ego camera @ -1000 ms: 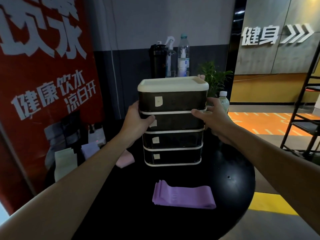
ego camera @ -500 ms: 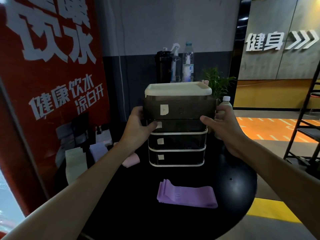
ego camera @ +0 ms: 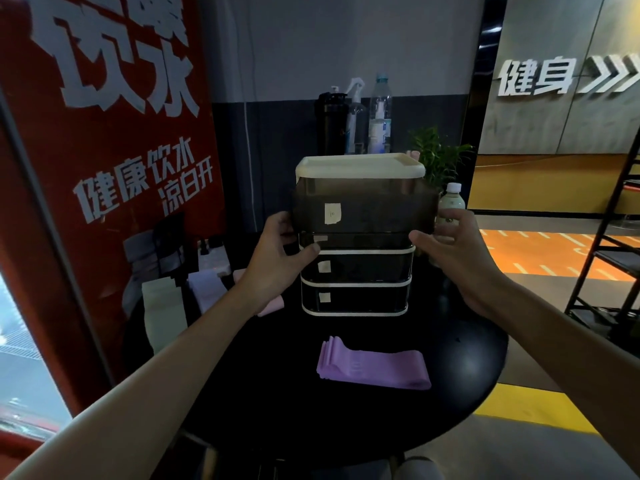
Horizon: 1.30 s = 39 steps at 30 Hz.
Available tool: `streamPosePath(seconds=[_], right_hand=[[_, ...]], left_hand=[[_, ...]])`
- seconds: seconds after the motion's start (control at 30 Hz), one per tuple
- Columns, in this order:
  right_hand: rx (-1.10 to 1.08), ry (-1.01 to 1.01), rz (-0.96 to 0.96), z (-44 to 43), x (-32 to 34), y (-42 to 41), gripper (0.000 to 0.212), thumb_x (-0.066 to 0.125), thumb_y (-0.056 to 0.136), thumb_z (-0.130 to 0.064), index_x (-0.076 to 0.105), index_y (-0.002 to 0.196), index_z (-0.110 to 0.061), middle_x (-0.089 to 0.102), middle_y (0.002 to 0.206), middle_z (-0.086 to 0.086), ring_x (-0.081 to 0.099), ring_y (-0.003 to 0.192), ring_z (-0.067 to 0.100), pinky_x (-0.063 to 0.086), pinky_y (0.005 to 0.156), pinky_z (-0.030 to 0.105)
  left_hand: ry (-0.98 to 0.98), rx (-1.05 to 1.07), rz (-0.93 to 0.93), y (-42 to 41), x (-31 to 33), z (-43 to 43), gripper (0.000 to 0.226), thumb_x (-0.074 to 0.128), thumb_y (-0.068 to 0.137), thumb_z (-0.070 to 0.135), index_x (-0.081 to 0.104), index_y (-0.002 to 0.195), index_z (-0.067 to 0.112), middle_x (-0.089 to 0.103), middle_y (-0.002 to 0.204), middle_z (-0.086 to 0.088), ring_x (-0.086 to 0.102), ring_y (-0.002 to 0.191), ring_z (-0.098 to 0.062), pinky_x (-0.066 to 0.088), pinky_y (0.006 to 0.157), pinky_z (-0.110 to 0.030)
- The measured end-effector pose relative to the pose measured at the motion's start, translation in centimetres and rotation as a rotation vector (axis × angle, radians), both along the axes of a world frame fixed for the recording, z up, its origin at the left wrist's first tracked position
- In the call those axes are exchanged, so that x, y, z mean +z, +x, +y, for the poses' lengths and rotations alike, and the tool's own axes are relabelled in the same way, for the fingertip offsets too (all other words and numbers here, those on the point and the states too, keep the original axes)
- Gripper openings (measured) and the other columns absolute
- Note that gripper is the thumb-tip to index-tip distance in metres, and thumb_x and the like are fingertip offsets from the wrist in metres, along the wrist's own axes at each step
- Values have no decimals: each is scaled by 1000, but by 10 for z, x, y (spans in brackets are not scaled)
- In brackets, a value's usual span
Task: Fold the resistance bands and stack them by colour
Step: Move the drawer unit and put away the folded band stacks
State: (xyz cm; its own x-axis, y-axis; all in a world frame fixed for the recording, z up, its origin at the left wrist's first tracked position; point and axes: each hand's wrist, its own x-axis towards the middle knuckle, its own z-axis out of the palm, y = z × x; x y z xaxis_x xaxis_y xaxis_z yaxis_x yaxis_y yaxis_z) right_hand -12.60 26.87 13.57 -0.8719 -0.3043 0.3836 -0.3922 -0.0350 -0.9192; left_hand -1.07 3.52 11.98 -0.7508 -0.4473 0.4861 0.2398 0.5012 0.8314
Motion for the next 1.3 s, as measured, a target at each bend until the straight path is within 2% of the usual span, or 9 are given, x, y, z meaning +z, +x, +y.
streamPosePath(seconds=[0.2, 0.33, 0.47, 0.6, 0.7, 0.87, 1.0, 1.13, 1.3], right_hand=[[8, 120, -87, 10, -37, 10, 40, 74, 85, -22, 45, 111, -28, 60, 107, 4, 63, 97, 15, 52, 76, 29], [71, 381, -163, 18, -77, 15, 54, 76, 83, -24, 45, 126, -13, 63, 103, 8, 64, 92, 16, 48, 69, 22], [171, 701, -101, 28, -108, 24, 35, 71, 86, -35, 60, 112, -15, 67, 95, 5, 64, 86, 16, 47, 71, 23], [121, 931, 65, 31, -126, 20, 30, 54, 65, -67, 63, 83, -45, 63, 84, -14, 59, 87, 11, 47, 88, 46], [138, 1018, 131, 28, -128, 18, 28, 47, 59, -72, 53, 74, -49, 57, 91, -13, 56, 94, 15, 45, 89, 45], [216, 1020, 120, 26, -125, 13, 33, 55, 60, -69, 60, 80, -43, 61, 85, -11, 59, 90, 17, 48, 88, 50], [249, 983, 100, 24, -122, 12, 36, 65, 65, -58, 63, 89, -32, 64, 89, -7, 62, 82, 9, 52, 77, 39], [253, 950, 148, 25, -120, 17, 32, 71, 77, -49, 57, 98, -31, 56, 102, 0, 59, 86, 11, 44, 64, 18], [245, 884, 193, 26, -120, 24, 25, 73, 84, -32, 54, 97, -24, 55, 93, -4, 54, 78, 8, 40, 58, 14]], left_hand=[[3, 3, -136, 15, -49, 12, 50, 72, 88, 19, 42, 127, 24, 55, 112, 5, 59, 102, -5, 48, 72, -12], [-107, -65, -348, 17, -85, 21, 35, 70, 89, 36, 50, 117, 31, 59, 109, 10, 60, 100, -6, 46, 85, -15], [-291, -131, -532, 22, -104, 23, 56, 67, 84, 55, 50, 131, 30, 63, 115, 10, 61, 99, -1, 47, 89, -19], [-377, -134, -539, 27, -104, 27, 56, 68, 88, 46, 51, 137, 25, 57, 115, 14, 56, 103, 1, 41, 85, -10], [-374, -140, -538, 27, -103, 27, 44, 68, 90, 38, 57, 130, 23, 58, 104, 19, 56, 91, 8, 38, 74, 1], [-339, -170, -510, 27, -108, 27, 29, 70, 89, 35, 62, 117, 27, 65, 105, 16, 61, 95, 5, 48, 85, -15], [-357, -199, -524, 23, -115, 24, 22, 68, 88, 36, 68, 106, 23, 65, 107, 6, 62, 97, -5, 52, 94, -34], [-362, -185, -517, 20, -119, 22, 21, 68, 88, 35, 67, 105, 23, 54, 108, 4, 57, 99, -4, 47, 94, -27], [-309, -239, -494, 24, -117, 21, 22, 70, 87, 30, 57, 106, 31, 62, 103, 10, 60, 94, -3, 52, 87, -26]])
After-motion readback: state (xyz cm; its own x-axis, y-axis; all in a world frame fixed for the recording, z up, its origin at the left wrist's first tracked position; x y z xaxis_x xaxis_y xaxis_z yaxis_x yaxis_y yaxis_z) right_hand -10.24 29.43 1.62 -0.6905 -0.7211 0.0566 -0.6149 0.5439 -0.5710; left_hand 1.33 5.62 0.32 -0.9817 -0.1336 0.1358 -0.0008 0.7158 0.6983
